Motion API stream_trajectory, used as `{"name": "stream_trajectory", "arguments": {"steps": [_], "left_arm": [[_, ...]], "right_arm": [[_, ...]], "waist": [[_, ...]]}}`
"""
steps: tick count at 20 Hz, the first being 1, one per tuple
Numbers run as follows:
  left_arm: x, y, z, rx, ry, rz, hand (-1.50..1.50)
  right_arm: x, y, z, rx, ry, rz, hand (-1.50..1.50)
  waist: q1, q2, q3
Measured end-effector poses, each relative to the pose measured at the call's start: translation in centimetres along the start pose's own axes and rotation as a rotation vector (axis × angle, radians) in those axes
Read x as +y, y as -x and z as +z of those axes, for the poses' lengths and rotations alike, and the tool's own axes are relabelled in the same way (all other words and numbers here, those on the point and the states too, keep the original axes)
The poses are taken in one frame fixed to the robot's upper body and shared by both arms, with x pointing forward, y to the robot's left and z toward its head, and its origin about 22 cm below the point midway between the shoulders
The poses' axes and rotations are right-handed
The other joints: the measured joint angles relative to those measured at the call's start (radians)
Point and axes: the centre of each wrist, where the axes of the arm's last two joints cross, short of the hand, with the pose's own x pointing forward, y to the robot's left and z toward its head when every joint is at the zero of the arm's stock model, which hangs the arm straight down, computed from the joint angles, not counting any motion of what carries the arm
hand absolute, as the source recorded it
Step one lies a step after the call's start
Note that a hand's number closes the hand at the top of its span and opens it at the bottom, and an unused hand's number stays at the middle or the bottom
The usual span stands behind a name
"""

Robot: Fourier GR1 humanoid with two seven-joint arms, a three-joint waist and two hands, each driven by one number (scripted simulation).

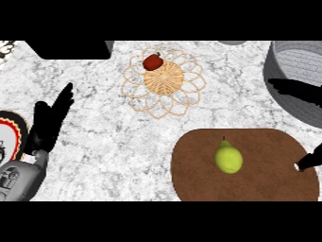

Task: Pick the pear from the cutting board and place it in the basket

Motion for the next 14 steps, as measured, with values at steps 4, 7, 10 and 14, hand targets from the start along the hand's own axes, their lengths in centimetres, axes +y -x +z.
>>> {"name": "stream_trajectory", "arguments": {"steps": [4,7,10,14], "left_arm": [[-0.2,-0.4,0.0,-0.008,0.004,0.003,0.00],[0.0,-0.3,0.1,-0.003,0.005,0.005,0.00],[0.0,-0.3,0.0,-0.005,0.006,0.000,0.00],[0.8,0.0,-0.3,-0.003,0.005,0.001,0.00]], "right_arm": [[-2.8,-1.4,1.1,0.031,-0.150,0.003,-1.50],[-3.6,-1.7,1.3,0.045,-0.201,-0.012,-1.50],[-3.4,-1.4,1.1,0.069,-0.222,-0.016,-1.50],[-2.8,-0.9,0.8,0.086,-0.193,-0.032,-1.50]], "waist": [[0.005,0.000,0.001],[0.006,0.000,0.002],[0.006,0.001,0.002],[0.005,0.001,0.003]]}}
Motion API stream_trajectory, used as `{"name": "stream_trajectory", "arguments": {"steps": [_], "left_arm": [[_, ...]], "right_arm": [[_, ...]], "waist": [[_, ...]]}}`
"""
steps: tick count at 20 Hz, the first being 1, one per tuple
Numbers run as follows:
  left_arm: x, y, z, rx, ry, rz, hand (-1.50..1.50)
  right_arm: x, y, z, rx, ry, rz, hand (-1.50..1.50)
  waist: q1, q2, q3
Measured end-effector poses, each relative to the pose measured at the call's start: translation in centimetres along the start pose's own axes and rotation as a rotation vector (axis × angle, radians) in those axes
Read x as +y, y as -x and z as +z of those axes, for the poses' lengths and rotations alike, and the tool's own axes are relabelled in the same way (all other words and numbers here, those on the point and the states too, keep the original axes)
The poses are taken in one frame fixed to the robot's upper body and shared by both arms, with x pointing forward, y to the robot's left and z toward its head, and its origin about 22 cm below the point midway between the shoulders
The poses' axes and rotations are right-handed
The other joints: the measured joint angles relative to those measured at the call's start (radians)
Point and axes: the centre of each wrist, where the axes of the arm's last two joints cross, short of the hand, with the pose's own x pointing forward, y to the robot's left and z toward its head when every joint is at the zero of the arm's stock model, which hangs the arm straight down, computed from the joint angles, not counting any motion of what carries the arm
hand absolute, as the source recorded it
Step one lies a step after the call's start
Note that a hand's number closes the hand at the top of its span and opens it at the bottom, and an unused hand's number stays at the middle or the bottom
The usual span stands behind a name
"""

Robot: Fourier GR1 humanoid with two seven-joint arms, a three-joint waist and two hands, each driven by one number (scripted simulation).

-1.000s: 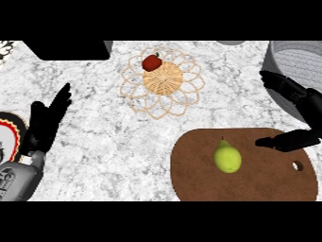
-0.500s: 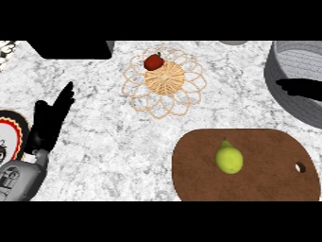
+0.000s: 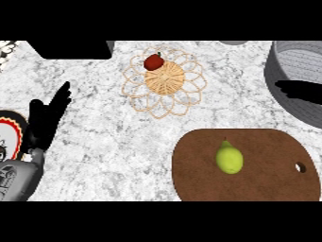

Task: Pick the pear from the cutting board and place it in the basket

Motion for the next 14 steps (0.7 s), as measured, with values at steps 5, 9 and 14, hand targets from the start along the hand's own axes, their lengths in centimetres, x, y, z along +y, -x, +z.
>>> {"name": "stream_trajectory", "arguments": {"steps": [5,9,14], "left_arm": [[-0.1,0.4,0.1,-0.001,0.000,-0.003,0.00],[-0.6,-0.2,0.1,-0.001,0.007,-0.001,0.00],[-0.6,-0.4,0.1,0.001,0.004,0.005,0.00]], "right_arm": [[1.0,0.8,-0.3,0.024,0.065,0.009,-1.50],[1.9,2.0,-1.2,0.031,0.091,0.009,-1.50],[3.5,2.8,-3.1,0.038,0.086,-0.007,-1.50]], "waist": [[-0.001,0.000,0.001],[0.001,0.000,0.001],[0.001,0.001,0.001]]}}
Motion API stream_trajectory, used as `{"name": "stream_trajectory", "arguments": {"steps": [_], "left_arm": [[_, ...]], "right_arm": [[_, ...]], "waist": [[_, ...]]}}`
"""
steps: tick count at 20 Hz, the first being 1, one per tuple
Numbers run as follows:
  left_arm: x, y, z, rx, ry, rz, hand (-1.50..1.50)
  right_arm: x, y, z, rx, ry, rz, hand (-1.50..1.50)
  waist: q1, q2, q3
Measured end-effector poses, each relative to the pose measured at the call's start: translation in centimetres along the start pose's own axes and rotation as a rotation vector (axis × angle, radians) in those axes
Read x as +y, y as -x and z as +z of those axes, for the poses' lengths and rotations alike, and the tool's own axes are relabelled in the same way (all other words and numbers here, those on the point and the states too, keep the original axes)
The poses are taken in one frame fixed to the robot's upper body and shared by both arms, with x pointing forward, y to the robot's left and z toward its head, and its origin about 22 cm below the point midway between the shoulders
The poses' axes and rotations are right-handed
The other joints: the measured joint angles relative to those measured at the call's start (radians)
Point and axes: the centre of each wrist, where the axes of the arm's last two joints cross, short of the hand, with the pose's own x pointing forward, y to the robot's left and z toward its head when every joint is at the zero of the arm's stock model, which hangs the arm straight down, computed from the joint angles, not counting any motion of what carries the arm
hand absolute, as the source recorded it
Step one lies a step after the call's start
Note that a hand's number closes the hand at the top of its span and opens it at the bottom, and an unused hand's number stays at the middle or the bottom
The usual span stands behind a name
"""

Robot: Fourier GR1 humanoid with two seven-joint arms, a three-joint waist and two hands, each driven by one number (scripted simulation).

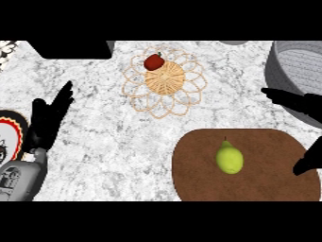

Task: Pick the pear from the cutting board and place it in the basket

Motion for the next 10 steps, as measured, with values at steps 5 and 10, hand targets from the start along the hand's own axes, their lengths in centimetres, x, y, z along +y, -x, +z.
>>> {"name": "stream_trajectory", "arguments": {"steps": [5,10], "left_arm": [[0.1,0.8,0.0,-0.003,0.001,-0.003,0.00],[0.2,0.3,-0.5,-0.003,-0.006,-0.002,0.00]], "right_arm": [[3.2,1.1,-2.1,0.001,-0.020,-0.002,-1.50],[4.6,1.3,-3.2,0.000,-0.017,-0.001,-1.50]], "waist": [[-0.001,0.000,0.000],[-0.001,0.000,0.000]]}}
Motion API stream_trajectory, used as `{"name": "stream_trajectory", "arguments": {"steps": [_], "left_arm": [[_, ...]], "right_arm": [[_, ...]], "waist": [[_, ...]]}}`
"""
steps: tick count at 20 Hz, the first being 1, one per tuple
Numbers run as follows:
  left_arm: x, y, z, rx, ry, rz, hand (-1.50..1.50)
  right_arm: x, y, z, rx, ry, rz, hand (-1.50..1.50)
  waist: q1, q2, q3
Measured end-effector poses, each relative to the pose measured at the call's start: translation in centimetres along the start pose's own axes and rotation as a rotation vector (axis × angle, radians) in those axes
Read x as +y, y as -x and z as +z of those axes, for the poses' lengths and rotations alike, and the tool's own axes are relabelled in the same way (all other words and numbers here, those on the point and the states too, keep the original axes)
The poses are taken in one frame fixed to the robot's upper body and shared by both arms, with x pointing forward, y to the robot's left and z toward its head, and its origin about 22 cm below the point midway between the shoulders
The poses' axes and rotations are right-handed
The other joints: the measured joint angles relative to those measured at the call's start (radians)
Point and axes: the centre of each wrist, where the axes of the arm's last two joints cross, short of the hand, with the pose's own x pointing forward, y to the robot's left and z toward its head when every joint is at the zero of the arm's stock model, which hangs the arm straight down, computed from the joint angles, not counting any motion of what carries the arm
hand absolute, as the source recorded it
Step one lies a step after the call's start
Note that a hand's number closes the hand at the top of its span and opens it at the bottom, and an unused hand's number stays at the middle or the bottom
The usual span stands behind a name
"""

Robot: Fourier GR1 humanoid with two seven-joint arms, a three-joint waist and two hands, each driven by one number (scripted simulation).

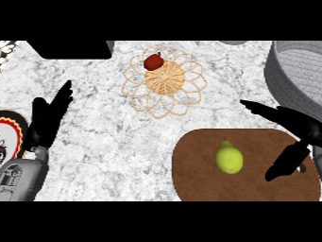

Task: Pick the pear from the cutting board and place it in the basket

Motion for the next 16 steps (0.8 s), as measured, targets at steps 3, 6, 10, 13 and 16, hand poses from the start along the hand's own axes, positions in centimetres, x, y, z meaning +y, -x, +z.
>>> {"name": "stream_trajectory", "arguments": {"steps": [3,6,10,13,16], "left_arm": [[-0.3,0.2,0.1,0.003,0.002,-0.001,0.00],[0.3,0.2,-0.1,0.005,0.001,-0.002,0.00],[0.2,0.4,0.3,0.007,0.003,-0.003,0.00],[0.3,0.3,0.9,0.001,0.006,-0.003,0.00],[0.1,0.2,0.4,0.002,0.004,-0.007,0.00]], "right_arm": [[0.8,0.0,-0.8,-0.002,0.002,0.006,-1.50],[1.8,0.0,-1.4,-0.008,-0.002,0.009,-1.50],[2.3,-0.5,-2.3,-0.011,-0.003,0.001,-1.50],[2.6,-0.2,-3.1,-0.009,-0.005,0.000,-1.50],[3.3,0.0,-3.3,0.003,-0.011,0.002,-1.50]], "waist": [[0.001,0.000,0.000],[0.000,0.000,0.000],[0.001,0.000,0.000],[0.002,0.000,0.000],[0.000,0.000,0.000]]}}
